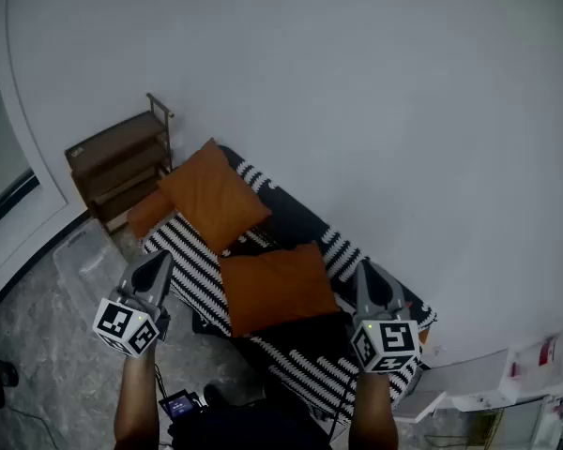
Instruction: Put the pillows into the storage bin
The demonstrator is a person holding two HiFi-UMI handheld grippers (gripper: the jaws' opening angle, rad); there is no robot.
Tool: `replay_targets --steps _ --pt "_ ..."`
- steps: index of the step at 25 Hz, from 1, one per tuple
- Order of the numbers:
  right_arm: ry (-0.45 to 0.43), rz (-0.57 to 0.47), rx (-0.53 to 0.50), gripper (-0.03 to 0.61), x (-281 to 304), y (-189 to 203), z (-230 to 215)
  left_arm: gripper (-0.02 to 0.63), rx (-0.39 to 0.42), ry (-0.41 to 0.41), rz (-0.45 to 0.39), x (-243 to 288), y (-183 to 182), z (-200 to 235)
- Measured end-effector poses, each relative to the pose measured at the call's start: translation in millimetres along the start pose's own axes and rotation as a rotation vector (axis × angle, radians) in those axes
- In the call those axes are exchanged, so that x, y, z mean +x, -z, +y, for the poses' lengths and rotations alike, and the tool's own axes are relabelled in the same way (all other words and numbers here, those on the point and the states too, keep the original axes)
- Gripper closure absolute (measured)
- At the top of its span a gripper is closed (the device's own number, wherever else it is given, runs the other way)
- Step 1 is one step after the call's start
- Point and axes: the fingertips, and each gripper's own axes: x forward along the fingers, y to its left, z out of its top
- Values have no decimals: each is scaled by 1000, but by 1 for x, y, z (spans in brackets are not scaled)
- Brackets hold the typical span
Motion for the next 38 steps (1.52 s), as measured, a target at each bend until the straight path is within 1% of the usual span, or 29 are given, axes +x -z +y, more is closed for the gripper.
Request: replay_targets --steps 5,10,13,16,20,23,24,27,31,35,38 --pt "1 23 0 575 0 6 7 617 -22 5 16 -3 13 7" --pt "6 47 3 575 12 13 6 617 -57 11 39 8 30 14" --pt "-5 65 26 575 25 26 0 617 -72 6 63 20 47 20" --pt "-32 100 60 574 45 50 -10 617 -110 -12 105 36 75 26" --pt "-55 180 94 574 86 101 -34 615 -168 -44 181 66 125 38" --pt "-80 246 134 572 126 149 -55 615 -202 -78 258 92 171 50" --pt "-88 271 148 566 139 167 -61 606 -214 -93 288 100 188 55" --pt "-124 344 191 512 180 221 -79 588 -253 -150 372 121 244 71" --pt "-152 437 229 475 231 291 -102 558 -299 -218 461 149 316 88" --pt "-163 546 251 442 275 366 -114 520 -359 -257 528 173 390 101" --pt "-176 637 272 425 292 427 -117 480 -407 -278 599 180 452 103"
